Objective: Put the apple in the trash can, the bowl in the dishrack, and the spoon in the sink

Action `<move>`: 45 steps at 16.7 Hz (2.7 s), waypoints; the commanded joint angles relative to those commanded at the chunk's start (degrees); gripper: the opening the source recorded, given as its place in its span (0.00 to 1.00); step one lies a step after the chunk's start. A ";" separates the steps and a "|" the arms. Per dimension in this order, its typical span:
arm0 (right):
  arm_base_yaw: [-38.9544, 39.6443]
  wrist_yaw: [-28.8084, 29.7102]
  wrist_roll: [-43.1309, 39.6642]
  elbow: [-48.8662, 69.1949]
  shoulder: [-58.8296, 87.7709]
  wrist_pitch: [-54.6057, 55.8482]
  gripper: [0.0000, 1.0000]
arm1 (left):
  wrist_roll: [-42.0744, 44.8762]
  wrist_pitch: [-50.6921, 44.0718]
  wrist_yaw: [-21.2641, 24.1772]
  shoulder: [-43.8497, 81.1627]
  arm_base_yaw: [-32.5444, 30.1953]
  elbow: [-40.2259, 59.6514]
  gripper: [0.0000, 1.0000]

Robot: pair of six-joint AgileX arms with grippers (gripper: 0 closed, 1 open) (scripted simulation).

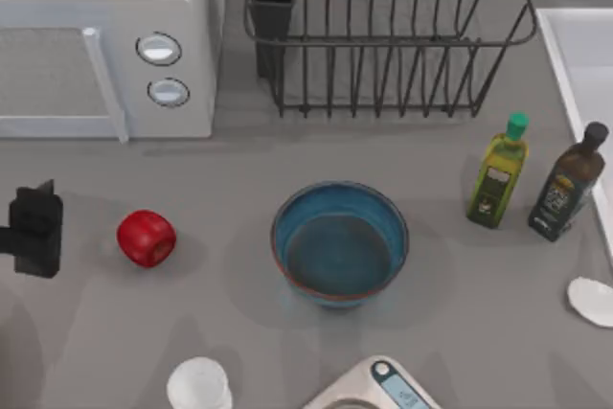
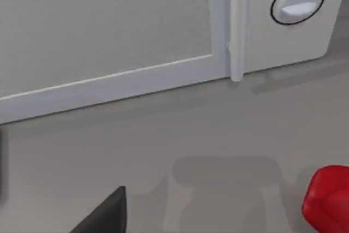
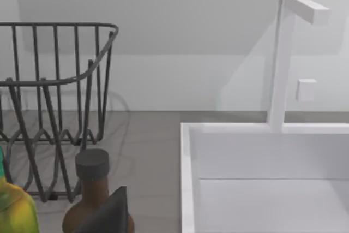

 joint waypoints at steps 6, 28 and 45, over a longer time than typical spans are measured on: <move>0.00 0.00 0.00 0.00 0.00 0.00 1.00 | 5.16 -18.06 0.36 36.46 -6.41 25.34 1.00; 0.00 0.00 0.00 0.00 0.00 0.00 1.00 | 11.94 -29.77 -0.83 75.65 -12.54 44.99 1.00; 0.00 0.00 0.00 0.00 0.00 0.00 1.00 | 12.10 -24.24 -0.82 78.00 -12.44 41.35 0.25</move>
